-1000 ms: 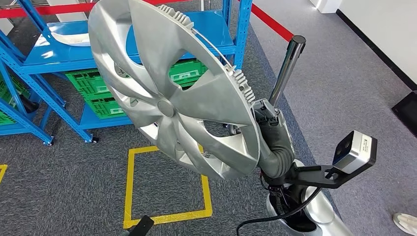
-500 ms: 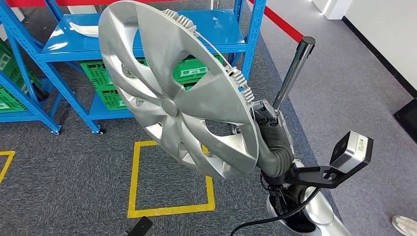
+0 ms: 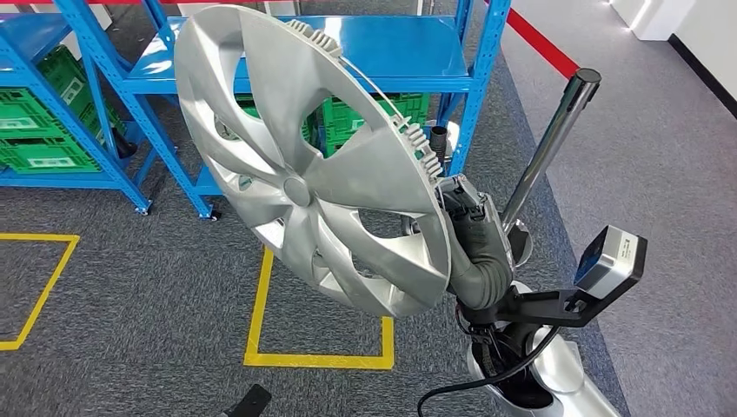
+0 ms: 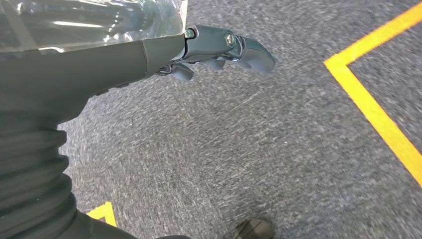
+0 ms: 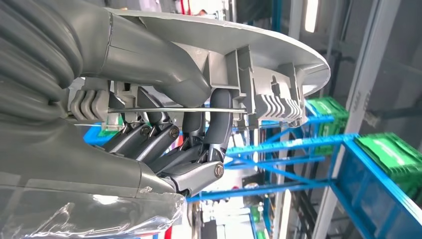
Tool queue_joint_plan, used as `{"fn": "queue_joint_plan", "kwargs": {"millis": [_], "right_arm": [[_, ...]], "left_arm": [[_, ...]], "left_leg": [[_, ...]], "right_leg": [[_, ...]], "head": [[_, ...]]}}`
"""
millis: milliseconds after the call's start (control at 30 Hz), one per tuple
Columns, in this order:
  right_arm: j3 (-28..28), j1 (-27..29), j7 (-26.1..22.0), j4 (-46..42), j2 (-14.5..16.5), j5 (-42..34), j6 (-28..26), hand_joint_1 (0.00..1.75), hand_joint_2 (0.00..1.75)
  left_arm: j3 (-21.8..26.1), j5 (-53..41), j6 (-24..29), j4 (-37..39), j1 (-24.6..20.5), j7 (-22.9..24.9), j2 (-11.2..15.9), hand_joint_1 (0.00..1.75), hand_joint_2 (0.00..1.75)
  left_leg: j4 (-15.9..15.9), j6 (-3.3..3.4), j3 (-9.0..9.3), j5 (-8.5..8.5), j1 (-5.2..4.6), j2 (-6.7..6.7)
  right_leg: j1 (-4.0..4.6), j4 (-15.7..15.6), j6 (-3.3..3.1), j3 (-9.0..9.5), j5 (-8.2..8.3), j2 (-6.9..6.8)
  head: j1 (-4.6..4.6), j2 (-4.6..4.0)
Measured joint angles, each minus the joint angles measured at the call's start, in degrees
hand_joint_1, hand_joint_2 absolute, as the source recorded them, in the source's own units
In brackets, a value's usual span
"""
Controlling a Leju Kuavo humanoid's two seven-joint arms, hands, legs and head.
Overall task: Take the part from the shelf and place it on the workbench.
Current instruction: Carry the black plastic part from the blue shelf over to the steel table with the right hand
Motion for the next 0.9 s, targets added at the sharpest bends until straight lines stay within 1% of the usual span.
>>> {"fn": "queue_joint_plan", "kwargs": {"millis": [33,67,100,133,167,200,233,267,300,333,367,400,433,467,500,533,567,600,633,667,700,733,767,800,833,867,900], "right_arm": [[0.0,0.0,0.0,0.0,0.0,0.1,-0.1,1.75,1.75],[0.0,0.0,0.0,0.0,0.0,0.2,-0.1,1.75,1.75],[-0.1,0.0,0.0,0.0,0.0,0.2,-0.2,1.75,1.75],[-0.1,0.0,0.1,0.0,0.0,0.3,-0.3,1.75,1.75],[-0.1,0.0,0.1,0.0,0.0,0.3,-0.3,1.75,1.75],[-0.1,0.0,0.1,0.0,0.0,0.3,-0.3,1.75,1.75],[-0.2,0.0,0.1,0.0,0.0,0.3,-0.4,1.75,1.75],[-0.2,0.0,0.1,0.0,0.0,0.3,-0.4,1.75,1.75],[-0.3,0.0,0.1,0.0,0.0,0.3,-0.4,1.75,1.75],[-0.3,0.1,0.2,0.0,0.0,0.3,-0.4,1.75,1.75],[-0.3,0.2,0.2,0.0,0.0,0.3,-0.4,1.75,1.75],[-0.4,0.3,0.2,0.0,0.0,0.3,-0.4,1.75,1.75],[-0.4,0.4,0.2,0.1,0.0,0.3,-0.4,1.75,1.75],[-0.4,0.4,0.2,0.1,0.0,0.3,-0.4,1.75,1.75],[-0.4,0.4,0.2,0.1,0.0,0.3,-0.4,1.75,1.75],[-0.4,0.3,0.2,0.2,0.0,0.3,-0.4,1.75,1.75],[-0.5,0.3,0.2,0.1,0.0,0.3,-0.4,1.75,1.75],[-0.5,0.3,0.2,0.1,0.0,0.3,-0.4,1.75,1.75],[-0.5,0.3,0.2,0.1,0.0,0.4,-0.5,1.75,1.75],[-0.6,0.3,0.2,0.1,0.0,0.4,-0.5,1.75,1.75],[-0.6,0.3,0.2,0.1,0.0,0.5,-0.6,1.75,1.75],[-0.6,0.3,0.2,0.1,0.0,0.5,-0.7,1.75,1.75],[-0.6,0.3,0.3,0.1,0.1,0.6,-0.8,1.75,1.75],[-0.7,0.3,0.3,0.1,0.1,0.6,-0.8,1.75,1.75],[-0.7,0.3,0.2,0.1,0.2,0.6,-0.8,1.75,1.75],[-0.8,0.3,0.2,0.1,0.2,0.6,-0.8,1.75,1.75],[-0.8,0.4,0.2,0.1,0.2,0.6,-0.9,1.75,1.75]], "left_arm": [[0.0,0.0,0.0,0.0,-0.1,0.0,0.0,0.00,1.75],[0.0,0.0,0.0,0.0,-0.1,0.0,0.0,0.00,1.75],[0.0,0.1,0.0,0.0,0.0,0.0,0.0,0.00,1.75],[0.0,0.1,0.0,0.0,0.1,0.0,0.0,0.00,1.75],[0.0,0.1,0.0,0.0,0.2,0.0,0.0,0.00,1.75],[0.0,0.1,0.0,0.0,0.3,0.0,0.0,0.00,1.75],[0.0,0.2,0.1,0.0,0.3,-0.1,0.0,0.00,1.75],[0.0,0.2,0.1,-0.1,0.3,-0.1,0.0,0.00,1.75],[0.0,0.2,0.1,-0.1,0.2,-0.2,0.0,0.00,1.75],[0.0,0.2,0.1,-0.1,0.2,-0.3,0.0,0.00,1.75],[0.0,0.2,0.1,-0.2,0.2,-0.3,-0.1,0.00,1.75],[0.0,0.2,0.1,-0.2,0.3,-0.3,-0.1,0.00,1.75],[0.0,0.3,0.1,-0.2,0.3,-0.3,0.0,0.00,1.75],[0.0,0.3,0.1,-0.2,0.3,-0.3,0.0,0.00,1.75],[0.0,0.3,0.1,-0.2,0.3,-0.4,-0.1,0.00,1.75],[0.0,0.4,0.1,-0.2,0.3,-0.4,-0.1,0.00,1.75],[0.0,0.4,0.1,-0.2,0.2,-0.4,-0.1,0.00,1.75],[0.0,0.4,0.1,-0.2,0.1,-0.5,-0.1,0.00,1.75],[0.0,0.5,0.1,-0.2,0.1,-0.5,-0.1,0.00,1.75],[0.0,0.5,0.1,-0.2,0.1,-0.6,-0.1,0.00,1.75],[0.0,0.6,0.1,-0.2,0.2,-0.6,0.0,0.00,1.75],[0.0,0.7,0.2,-0.2,0.3,-0.7,0.0,0.00,1.75],[0.0,0.7,0.2,-0.2,0.4,-0.7,0.0,0.00,1.75],[0.0,0.8,0.2,-0.2,0.3,-0.7,0.0,0.00,1.75],[0.0,0.8,0.2,-0.2,0.3,-0.8,-0.1,0.00,1.75],[0.0,0.8,0.2,-0.2,0.2,-0.8,-0.1,0.00,1.75],[0.0,0.8,0.2,-0.2,0.2,-0.8,-0.1,0.00,1.75]], "left_leg": [[-3.1,0.39,1.41,0.93,-0.20,1.00],[-4.8,0.81,2.04,1.20,-0.41,1.75],[-5.3,1.20,2.01,0.97,-0.61,2.00],[-5.4,1.61,1.75,1.04,-0.64,1.60],[-5.4,1.95,1.55,1.20,-0.54,1.15],[-5.5,2.31,1.40,1.39,-0.41,0.72],[-5.6,2.66,1.27,1.59,-0.26,0.29],[-5.7,2.94,1.17,1.77,-0.10,-0.10],[-5.7,3.09,1.04,1.86,-0.09,-0.53],[-5.7,3.20,0.93,1.93,-0.12,-1.02],[-5.6,3.26,0.84,1.97,-0.18,-1.55],[-5.6,3.29,0.78,1.99,-0.24,-2.00],[-5.5,3.30,0.72,2.00,-0.30,-2.64],[-5.3,3.28,0.68,1.99,-0.34,-3.31],[-5.1,3.22,0.64,1.95,-0.36,-3.97],[-5.0,3.07,0.49,1.93,-0.33,-4.71],[-4.8,2.82,0.24,1.93,-0.31,-5.30],[-4.6,2.47,-0.15,2.02,-0.20,-5.77],[-4.5,2.06,-0.59,2.21,-0.06,-6.27],[-4.4,1.64,-0.92,2.43,0.07,-6.78],[-4.5,1.30,-1.14,2.55,0.19,-7.26],[-4.3,1.01,-1.29,2.35,0.13,-7.07],[-3.4,0.73,-1.66,1.62,0.03,-6.25],[-1.2,0.46,-2.53,0.28,-0.04,-5.03],[1.9,0.17,-3.87,-1.42,-0.06,-3.55],[5.5,-0.08,-5.44,-3.09,0.03,-2.62],[8.5,-0.26,-6.74,-4.14,0.11,-2.13]], "right_leg": [[0.17,0.2,0.25,-0.09,-0.07,-0.42],[0.34,0.3,0.52,-0.20,-0.10,-0.81],[0.49,0.4,0.76,-0.33,-0.07,-1.23],[0.52,0.4,1.02,-0.40,0.00,-1.69],[0.46,0.4,1.33,-0.47,-0.10,-1.86],[0.35,0.8,1.64,-0.66,-0.61,-1.27],[0.24,2.1,1.92,-1.19,-1.70,-0.18],[0.13,4.5,2.13,-2.23,-3.39,1.24],[0.09,7.7,2.20,-3.58,-5.23,2.52],[0.09,11.7,2.20,-5.31,-7.00,3.16],[0.11,14.9,2.18,-6.77,-8.05,3.44],[0.13,17.0,2.14,-7.72,-8.45,3.54],[0.14,16.9,2.01,-7.68,-7.58,3.59],[0.14,14.5,1.82,-6.54,-5.69,3.72],[0.13,10.8,1.62,-4.83,-3.46,4.16],[0.05,6.9,1.39,-2.98,-1.60,5.23],[-0.03,4.1,1.29,-1.76,-0.54,6.43],[-0.05,2.5,1.21,-1.11,-0.35,7.39],[-0.03,1.9,1.14,-0.99,-0.63,7.94],[0.10,1.5,1.02,-1.02,-0.60,7.72],[0.03,1.2,0.73,-0.98,-0.64,7.16],[-0.08,1.0,0.44,-0.87,-0.49,6.59],[-0.22,0.7,0.11,-0.70,-0.35,5.93],[-0.35,0.4,-0.16,-0.53,-0.25,5.19],[-0.28,0.4,-0.33,-0.43,-0.24,4.47],[-0.23,0.4,-0.48,-0.41,-0.28,3.72],[-0.17,0.5,-0.55,-0.41,-0.34,2.97]], "head": [[-0.07,0.00],[-0.08,0.00],[-0.10,0.00],[-0.08,0.00],[-0.05,0.00],[-0.03,0.00],[0.05,0.00],[0.17,0.00],[0.33,0.00],[0.45,0.00],[0.54,0.00],[0.58,0.00],[0.60,0.00],[0.61,0.00],[0.62,0.00],[0.59,0.00],[0.51,0.00],[0.47,0.00],[0.43,0.00],[0.43,0.00],[0.51,0.00],[0.53,0.00],[0.37,0.00],[0.15,0.00],[-0.10,0.00],[-0.35,0.00],[-0.40,0.00]]}}
